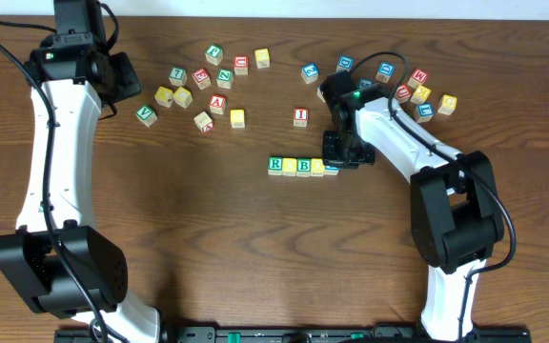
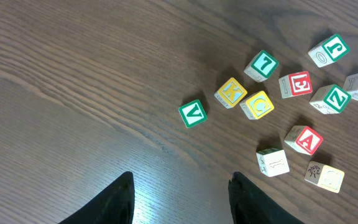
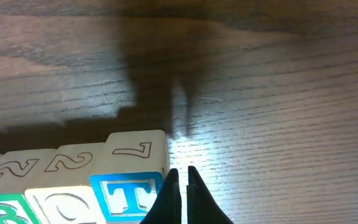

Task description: Spell out ROBOT

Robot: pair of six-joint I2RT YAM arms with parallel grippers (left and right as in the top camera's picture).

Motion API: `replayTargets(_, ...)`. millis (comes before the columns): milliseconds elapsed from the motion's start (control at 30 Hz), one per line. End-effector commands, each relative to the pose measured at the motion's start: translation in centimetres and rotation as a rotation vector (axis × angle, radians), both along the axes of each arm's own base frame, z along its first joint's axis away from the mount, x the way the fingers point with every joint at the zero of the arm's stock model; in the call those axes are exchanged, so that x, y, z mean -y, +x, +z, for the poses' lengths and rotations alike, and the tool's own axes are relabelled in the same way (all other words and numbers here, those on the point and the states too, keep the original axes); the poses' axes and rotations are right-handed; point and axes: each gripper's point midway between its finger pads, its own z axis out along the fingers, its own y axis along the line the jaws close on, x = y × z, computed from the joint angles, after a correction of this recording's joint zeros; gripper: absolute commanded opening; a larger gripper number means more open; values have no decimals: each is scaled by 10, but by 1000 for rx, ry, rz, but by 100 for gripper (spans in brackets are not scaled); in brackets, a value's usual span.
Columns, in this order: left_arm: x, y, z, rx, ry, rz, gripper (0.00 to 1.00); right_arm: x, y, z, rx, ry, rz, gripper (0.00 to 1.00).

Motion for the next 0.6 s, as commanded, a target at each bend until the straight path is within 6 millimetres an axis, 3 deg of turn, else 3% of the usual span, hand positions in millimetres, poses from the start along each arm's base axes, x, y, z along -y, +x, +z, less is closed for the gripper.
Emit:
replayTargets(0, -2, -3, 2, -2, 16, -8, 49, -5, -3, 0, 1, 6, 25, 1)
replayTargets(400, -2, -3, 2, -2, 16, -8, 49, -6, 1, 1, 16, 12, 60, 2)
replayTargets(567, -2, -3, 2, -2, 16, -8, 49, -8, 6, 10, 34, 18, 66, 2)
